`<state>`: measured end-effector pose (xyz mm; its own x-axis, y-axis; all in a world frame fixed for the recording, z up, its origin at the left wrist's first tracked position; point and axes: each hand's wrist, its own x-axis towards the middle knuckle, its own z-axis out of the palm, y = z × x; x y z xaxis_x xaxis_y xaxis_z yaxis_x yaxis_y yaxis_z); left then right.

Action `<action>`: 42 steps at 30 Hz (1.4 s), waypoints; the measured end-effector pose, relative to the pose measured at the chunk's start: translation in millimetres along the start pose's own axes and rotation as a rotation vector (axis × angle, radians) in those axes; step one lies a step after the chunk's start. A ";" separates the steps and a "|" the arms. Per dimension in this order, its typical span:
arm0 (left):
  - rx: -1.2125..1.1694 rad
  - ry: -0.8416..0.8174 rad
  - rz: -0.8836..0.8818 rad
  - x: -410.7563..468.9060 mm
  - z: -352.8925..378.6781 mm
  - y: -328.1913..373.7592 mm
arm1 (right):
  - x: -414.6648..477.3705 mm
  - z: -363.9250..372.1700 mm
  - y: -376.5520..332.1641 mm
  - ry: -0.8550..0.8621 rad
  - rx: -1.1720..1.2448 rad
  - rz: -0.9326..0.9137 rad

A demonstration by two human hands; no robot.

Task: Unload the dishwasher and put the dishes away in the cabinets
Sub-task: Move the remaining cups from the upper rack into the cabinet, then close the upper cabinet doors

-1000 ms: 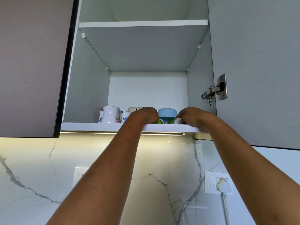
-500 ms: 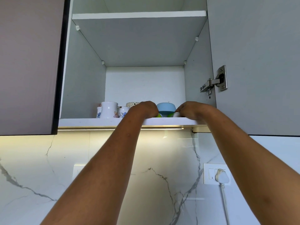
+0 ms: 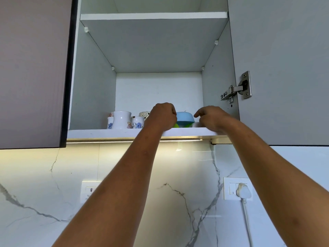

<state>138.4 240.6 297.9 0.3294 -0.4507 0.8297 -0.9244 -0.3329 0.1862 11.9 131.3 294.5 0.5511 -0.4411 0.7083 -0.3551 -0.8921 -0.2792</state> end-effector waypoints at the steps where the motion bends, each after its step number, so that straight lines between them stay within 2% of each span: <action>1: -0.007 0.054 0.038 -2.3 -0.6 0.7 | -1.0 0.5 -0.3 0.044 0.011 -0.008; 5: -0.007 0.133 0.111 -16.6 -5.1 0.6 | -11.5 0.6 -1.9 0.273 0.028 -0.022; 7: 0.024 0.129 0.120 -26.3 -8.1 -2.8 | -19.8 2.1 -3.3 0.322 -0.009 -0.026; 13: 0.220 0.153 0.273 -71.5 -19.6 -25.0 | -69.6 18.1 -17.9 0.391 -0.043 0.021; 15: 0.232 0.092 0.295 -87.0 -28.7 -31.9 | -91.3 23.8 -26.5 0.389 -0.092 0.021; 18: 0.232 -0.064 0.256 -110.5 -44.5 -38.1 | -120.2 30.5 -43.3 0.263 -0.132 0.040; 22: -0.018 -0.239 0.159 -144.8 -82.1 -36.1 | -159.7 21.1 -74.4 0.154 -0.134 0.122; 27: -0.265 -0.237 0.184 -183.7 -120.7 -7.1 | -208.9 -10.4 -102.9 0.140 -0.153 0.183; 35: -0.523 -0.289 0.213 -222.0 -168.3 65.3 | -252.4 -93.2 -130.1 0.272 -0.177 0.267; 42: -0.566 -0.282 0.188 -234.4 -202.1 125.7 | -278.2 -155.2 -132.3 0.342 -0.189 0.266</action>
<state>-93.9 471.8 233.2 0.1189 -0.6838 0.7199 -0.9040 0.2253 0.3634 -211.7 387.1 235.0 0.1534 -0.5664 0.8097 -0.5992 -0.7049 -0.3795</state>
